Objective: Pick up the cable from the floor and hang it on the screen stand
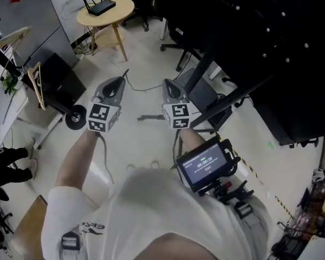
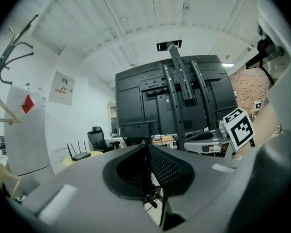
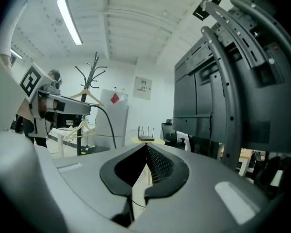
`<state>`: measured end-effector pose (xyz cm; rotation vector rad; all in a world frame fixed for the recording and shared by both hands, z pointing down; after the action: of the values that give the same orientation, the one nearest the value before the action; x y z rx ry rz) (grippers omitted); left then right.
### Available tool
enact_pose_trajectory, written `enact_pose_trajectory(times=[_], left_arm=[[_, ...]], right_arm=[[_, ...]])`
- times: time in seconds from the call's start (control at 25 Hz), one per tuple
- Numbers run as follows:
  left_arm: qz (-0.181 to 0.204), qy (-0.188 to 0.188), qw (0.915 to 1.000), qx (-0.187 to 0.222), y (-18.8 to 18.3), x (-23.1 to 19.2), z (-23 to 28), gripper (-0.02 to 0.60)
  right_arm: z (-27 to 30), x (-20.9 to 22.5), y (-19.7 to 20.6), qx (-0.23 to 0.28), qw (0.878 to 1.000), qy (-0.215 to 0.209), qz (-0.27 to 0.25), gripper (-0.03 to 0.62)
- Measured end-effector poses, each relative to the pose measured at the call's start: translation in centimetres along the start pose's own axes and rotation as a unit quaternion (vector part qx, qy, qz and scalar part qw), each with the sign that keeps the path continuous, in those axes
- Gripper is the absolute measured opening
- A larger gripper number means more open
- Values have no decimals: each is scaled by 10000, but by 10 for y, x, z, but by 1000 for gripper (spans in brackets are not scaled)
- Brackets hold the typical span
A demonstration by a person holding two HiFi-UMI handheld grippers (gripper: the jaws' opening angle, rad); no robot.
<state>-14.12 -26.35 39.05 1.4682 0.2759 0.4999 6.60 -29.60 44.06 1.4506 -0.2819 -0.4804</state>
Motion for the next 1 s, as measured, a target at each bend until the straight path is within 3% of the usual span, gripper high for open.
enact_pose_trajectory(times=[0.24,0.56,0.72,1.0], left_arm=[[124,131,9977,653,-82,2,-12,25],[500,419,9913,1142,-149,20,-25,25],[632,622,9869,1345,-181,27,-26,25],[792,1039,9770,1683,-237,54,-29,25]], right_arm=[[-12,-5,-52,470,9987,-40,-211,14],[-27,-19,-76,664,9968,-128,-417,15],[-26,-20,-76,620,9967,-203,-485,17],[-27,-24,-43,145,9975,-377,-583,114]])
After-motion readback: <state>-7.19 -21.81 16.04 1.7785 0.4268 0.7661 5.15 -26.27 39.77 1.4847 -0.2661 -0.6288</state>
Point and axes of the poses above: the fingertips, and each gripper's own axes: z forward along the fingers, x to its right, y out of its underside, the point moved 5 cm from there along -z, backward along the fingers
